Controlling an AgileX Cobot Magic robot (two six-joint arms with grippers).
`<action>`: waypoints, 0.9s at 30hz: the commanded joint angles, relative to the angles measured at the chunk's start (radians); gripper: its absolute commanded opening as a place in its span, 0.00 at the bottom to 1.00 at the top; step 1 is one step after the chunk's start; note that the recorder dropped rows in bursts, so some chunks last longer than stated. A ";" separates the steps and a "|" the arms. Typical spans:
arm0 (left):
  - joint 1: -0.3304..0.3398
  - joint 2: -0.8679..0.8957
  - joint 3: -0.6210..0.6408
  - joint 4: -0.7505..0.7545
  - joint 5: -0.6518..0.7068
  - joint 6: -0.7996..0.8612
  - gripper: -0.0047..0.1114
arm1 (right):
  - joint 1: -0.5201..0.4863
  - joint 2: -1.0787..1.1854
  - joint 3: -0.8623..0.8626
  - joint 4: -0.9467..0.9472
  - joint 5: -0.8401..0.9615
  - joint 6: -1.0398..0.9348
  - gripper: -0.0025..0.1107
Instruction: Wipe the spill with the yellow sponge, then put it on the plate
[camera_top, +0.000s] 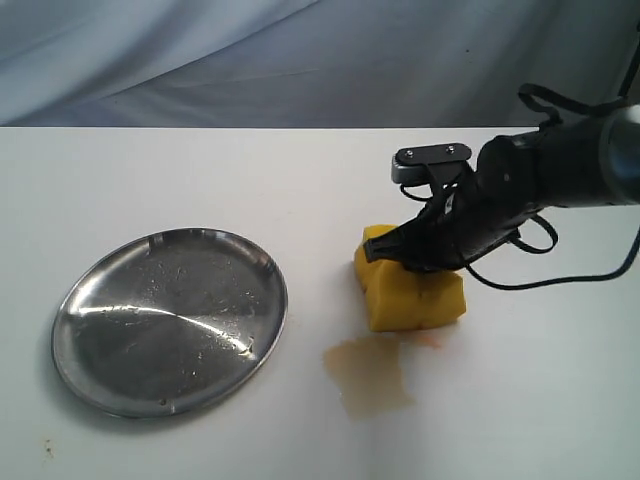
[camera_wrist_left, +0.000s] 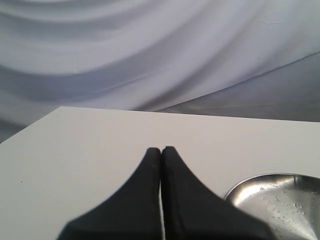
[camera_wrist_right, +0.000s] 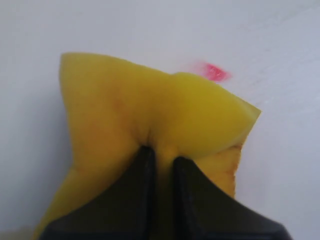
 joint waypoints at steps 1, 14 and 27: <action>0.003 -0.002 0.005 0.002 -0.003 -0.003 0.04 | 0.073 -0.014 0.101 0.038 0.055 -0.014 0.02; 0.003 -0.002 0.005 0.002 -0.003 -0.005 0.04 | 0.217 -0.051 0.275 0.063 -0.034 -0.016 0.02; 0.003 -0.002 0.005 0.002 -0.003 -0.005 0.04 | 0.227 -0.234 0.460 0.081 -0.077 -0.018 0.02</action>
